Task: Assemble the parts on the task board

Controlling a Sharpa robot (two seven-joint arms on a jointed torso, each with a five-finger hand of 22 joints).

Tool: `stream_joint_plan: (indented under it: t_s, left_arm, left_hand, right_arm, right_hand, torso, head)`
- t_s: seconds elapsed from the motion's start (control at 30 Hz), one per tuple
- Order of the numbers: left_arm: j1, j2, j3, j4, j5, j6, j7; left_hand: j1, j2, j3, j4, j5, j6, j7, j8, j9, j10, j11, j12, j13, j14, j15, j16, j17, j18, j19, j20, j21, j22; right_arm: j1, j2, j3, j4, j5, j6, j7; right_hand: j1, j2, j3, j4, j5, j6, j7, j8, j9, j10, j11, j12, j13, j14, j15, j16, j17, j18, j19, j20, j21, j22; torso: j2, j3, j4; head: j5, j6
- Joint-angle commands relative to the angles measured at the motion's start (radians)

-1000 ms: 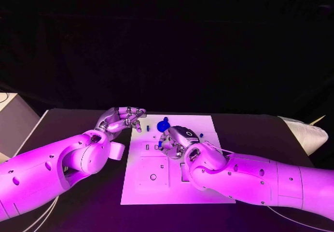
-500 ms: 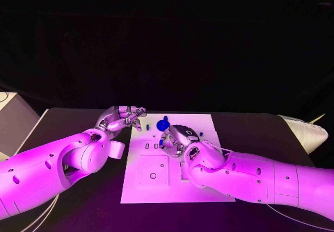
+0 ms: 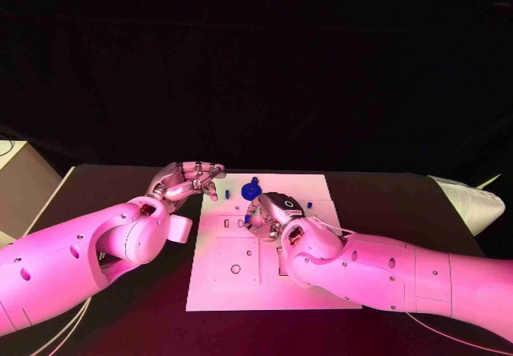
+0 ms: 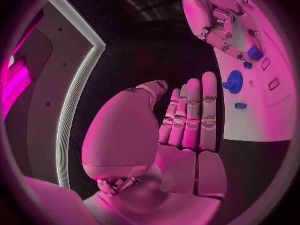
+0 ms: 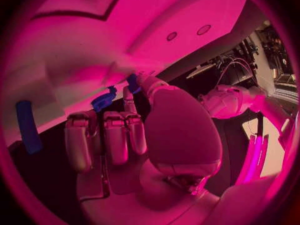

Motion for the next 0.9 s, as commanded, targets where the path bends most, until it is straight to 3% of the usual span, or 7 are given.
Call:
stream_joint_plan:
  t_s: [0.03,0.5,0.9]
  left_arm:
    - [0.0,0.001,0.0,0.002,-0.004,0.006,0.002]
    - [0.0,0.003,0.0,-0.001,-0.004,0.007,0.001]
    - [0.0,0.002,0.0,-0.001,-0.004,0.008,-0.001]
  left_hand:
    - [-0.008,0.0,0.007,0.0,-0.004,0.0,-0.006,0.006,0.001,0.004,-0.003,0.006,0.001,0.0,-0.005,0.003,-0.001,0.016,-0.009,0.0,0.003,0.001]
    - [-0.009,0.0,0.007,0.0,-0.004,0.0,-0.006,0.007,0.002,0.004,-0.004,0.006,0.001,0.001,-0.005,0.004,-0.001,0.015,-0.01,0.0,0.005,0.002]
    - [-0.01,0.0,0.007,0.001,-0.004,0.0,-0.005,0.007,0.002,0.003,-0.003,0.005,0.001,0.001,-0.005,0.004,-0.001,0.015,-0.01,-0.001,0.006,0.002]
  right_arm:
    - [-0.002,0.003,-0.001,-0.003,-0.019,0.017,0.003]
    - [-0.004,0.002,-0.006,-0.011,-0.017,0.031,0.023]
    - [-0.004,0.002,-0.008,-0.013,-0.015,0.012,0.039]
  right_hand:
    - [-0.008,-0.001,-0.003,0.007,0.003,-0.005,-0.001,0.002,0.0,0.104,-0.003,0.002,0.263,0.104,-0.002,0.004,0.263,-0.011,0.088,-0.004,-0.007,0.226]
    - [-0.017,-0.014,-0.009,0.008,-0.004,-0.014,0.003,0.001,-0.001,0.104,0.001,0.002,0.263,0.104,0.0,0.004,0.263,-0.011,0.088,-0.001,-0.008,0.226]
    - [-0.031,-0.04,-0.043,0.019,-0.02,-0.07,0.025,-0.025,-0.016,0.104,0.02,0.002,0.263,0.104,0.017,0.004,0.263,-0.01,0.086,0.012,-0.013,0.221]
  torso:
    - [0.0,-0.0007,-0.0004]
    - [0.0,0.0003,-0.0012]
    - [0.001,0.001,-0.0012]
  head:
    - [0.0,0.0]
    - [-0.001,0.0]
    - [0.0,0.0]
